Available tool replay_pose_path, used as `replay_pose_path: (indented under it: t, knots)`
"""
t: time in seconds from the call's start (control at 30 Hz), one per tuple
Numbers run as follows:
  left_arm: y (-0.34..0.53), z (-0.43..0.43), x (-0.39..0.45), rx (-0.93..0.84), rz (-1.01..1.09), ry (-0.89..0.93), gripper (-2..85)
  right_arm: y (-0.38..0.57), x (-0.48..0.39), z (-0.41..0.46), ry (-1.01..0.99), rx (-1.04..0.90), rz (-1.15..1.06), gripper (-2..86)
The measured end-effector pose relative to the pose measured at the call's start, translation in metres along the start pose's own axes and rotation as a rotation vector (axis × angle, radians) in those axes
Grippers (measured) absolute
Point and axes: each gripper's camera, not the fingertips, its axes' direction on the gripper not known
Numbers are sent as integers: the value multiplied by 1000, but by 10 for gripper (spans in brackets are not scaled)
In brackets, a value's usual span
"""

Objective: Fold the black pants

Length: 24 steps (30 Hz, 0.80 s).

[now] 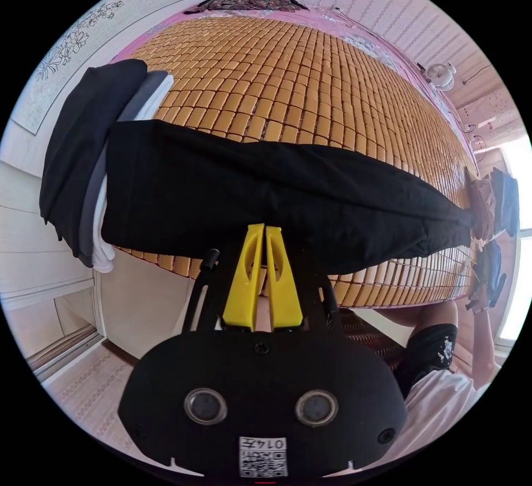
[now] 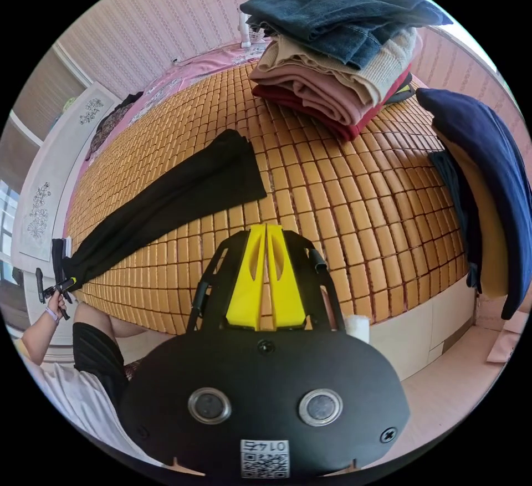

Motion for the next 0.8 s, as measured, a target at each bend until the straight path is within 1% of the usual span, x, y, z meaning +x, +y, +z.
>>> replay_pose_path:
  t: [0.1, 0.17, 0.23, 0.3, 0.37, 0.4, 0.43, 0.5, 0.57, 0.63, 0.7, 0.8]
  knots:
    - [1, 0, 7, -3, 11, -4, -10, 8, 2, -3, 3, 56, 19, 13]
    - [-1, 1, 16, -20, 19, -31, -10, 1, 0, -1, 1, 86, 47, 44]
    - [-2, 2, 23, -38, 32, -58, -10, -16, -13, 7, 17, 119, 27, 81]
    - [-1, 3, 30, -55, 50, -85, -10, -31, -27, 19, 81, 99, -9, 84]
    - [1, 5, 36, -64, 42, -93, -10, -44, -37, 39, 143, 8, -30, 74]
    - [2, 5, 37, -66, 39, -94, -10, -45, -44, 39, 172, 25, -79, 47]
    - [3, 6, 40, -69, 41, -95, -10, -45, -48, 40, 181, -4, -124, 30]
    - [5, 7, 44, -70, 57, -100, -10, -41, -49, 36, 181, -38, -159, 19]
    - [7, 9, 49, -80, 85, -100, -10, -28, -41, 24, 156, -39, -161, 13]
    - [11, 9, 53, -95, 126, -96, -10, 4, -22, -12, 88, 37, -124, 10]
    - [16, 7, 57, -100, 175, -86, -10, 35, -4, -36, 60, 67, -104, 11]
    - [29, -4, 69, -45, 255, -42, -10, 82, 21, -50, 111, 61, -86, 19]
